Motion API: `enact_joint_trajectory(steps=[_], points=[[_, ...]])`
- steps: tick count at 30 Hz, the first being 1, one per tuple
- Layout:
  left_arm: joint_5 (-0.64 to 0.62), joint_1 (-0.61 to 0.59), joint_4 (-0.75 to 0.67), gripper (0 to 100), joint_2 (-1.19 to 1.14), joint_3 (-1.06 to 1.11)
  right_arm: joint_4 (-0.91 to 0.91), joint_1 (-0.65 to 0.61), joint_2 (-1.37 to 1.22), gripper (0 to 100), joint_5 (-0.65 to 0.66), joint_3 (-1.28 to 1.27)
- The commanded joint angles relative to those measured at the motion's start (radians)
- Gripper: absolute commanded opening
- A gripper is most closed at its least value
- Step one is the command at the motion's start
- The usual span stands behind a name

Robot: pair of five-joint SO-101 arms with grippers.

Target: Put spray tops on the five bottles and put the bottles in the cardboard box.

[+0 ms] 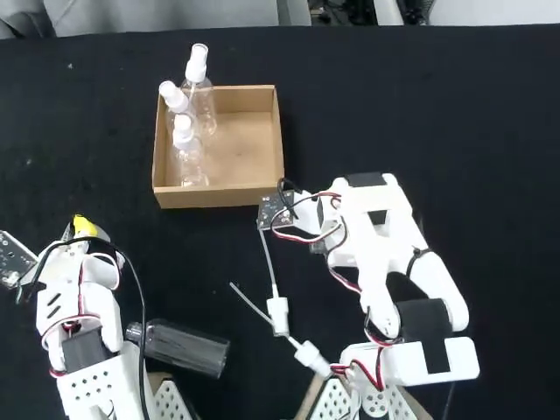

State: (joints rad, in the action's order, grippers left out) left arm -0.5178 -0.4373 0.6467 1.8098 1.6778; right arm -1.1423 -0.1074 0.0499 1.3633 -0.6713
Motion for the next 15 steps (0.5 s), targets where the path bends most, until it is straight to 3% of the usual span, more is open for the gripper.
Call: enact_joint_trajectory(steps=[1, 9, 15], points=[[0.009, -0.001, 0.005, 3, 0.008, 0.022, 0.008, -0.002, 0.012, 32.8, 0.014, 0.053], [0.009, -0.001, 0.005, 3, 0.008, 0.022, 0.014, 0.063, 0.004, 32.2, 0.012, 0.053], [0.009, -0.001, 0.005, 3, 0.008, 0.022, 0.014, 0.061, 0.004, 17.3, 0.011, 0.053]])
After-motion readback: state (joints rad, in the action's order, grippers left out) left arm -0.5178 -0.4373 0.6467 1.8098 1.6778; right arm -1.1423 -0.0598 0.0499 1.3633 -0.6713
